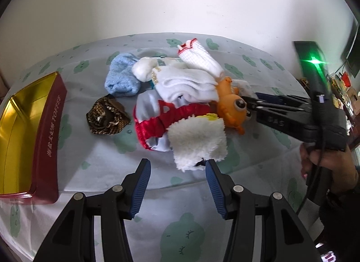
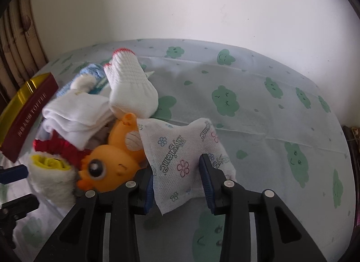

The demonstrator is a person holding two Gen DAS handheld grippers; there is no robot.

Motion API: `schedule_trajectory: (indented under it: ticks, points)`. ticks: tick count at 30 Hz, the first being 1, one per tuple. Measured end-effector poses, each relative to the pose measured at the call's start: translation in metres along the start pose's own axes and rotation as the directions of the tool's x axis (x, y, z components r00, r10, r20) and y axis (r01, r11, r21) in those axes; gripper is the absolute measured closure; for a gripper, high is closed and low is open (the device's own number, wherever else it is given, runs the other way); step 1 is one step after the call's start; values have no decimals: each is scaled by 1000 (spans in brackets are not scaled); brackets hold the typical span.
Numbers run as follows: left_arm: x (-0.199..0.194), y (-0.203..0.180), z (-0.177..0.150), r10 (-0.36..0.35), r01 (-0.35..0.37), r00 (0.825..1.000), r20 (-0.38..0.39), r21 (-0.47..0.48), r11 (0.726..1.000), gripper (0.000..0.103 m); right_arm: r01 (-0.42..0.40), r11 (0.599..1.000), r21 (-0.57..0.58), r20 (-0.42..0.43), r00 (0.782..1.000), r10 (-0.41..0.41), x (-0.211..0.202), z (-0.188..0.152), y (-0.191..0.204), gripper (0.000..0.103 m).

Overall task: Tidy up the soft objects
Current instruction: 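Grasp the white fluffy plush with the left gripper while the right gripper grasps the wipe packet, then carry the white plush into the tin box and open the left gripper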

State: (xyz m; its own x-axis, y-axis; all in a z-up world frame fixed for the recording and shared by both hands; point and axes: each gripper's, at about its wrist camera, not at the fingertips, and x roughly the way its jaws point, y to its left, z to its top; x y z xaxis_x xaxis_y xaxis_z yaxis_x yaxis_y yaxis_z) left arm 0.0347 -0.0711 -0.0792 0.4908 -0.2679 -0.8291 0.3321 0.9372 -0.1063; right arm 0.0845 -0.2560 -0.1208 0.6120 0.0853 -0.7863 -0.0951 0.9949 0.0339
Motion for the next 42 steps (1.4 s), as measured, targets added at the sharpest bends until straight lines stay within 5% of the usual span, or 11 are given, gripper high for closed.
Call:
schedule_trajectory:
  ticks: [8, 22, 25, 42]
  points:
    - [13, -13, 7, -38, 38, 999, -9, 25, 999, 51, 47, 999, -8, 49, 998, -47, 4, -2, -4, 91]
    - [50, -25, 33, -53, 54, 997, -51, 19, 998, 51, -1, 999, 32, 51, 999, 0, 5, -3, -13, 91]
    - [49, -25, 33, -84, 84, 995, -54, 0, 996, 65, -4, 999, 35, 51, 999, 2, 5, -3, -13, 91]
    - [-20, -12, 30, -48, 45, 997, 58, 43, 998, 71, 0, 1000, 31, 50, 999, -1, 5, -2, -12, 91]
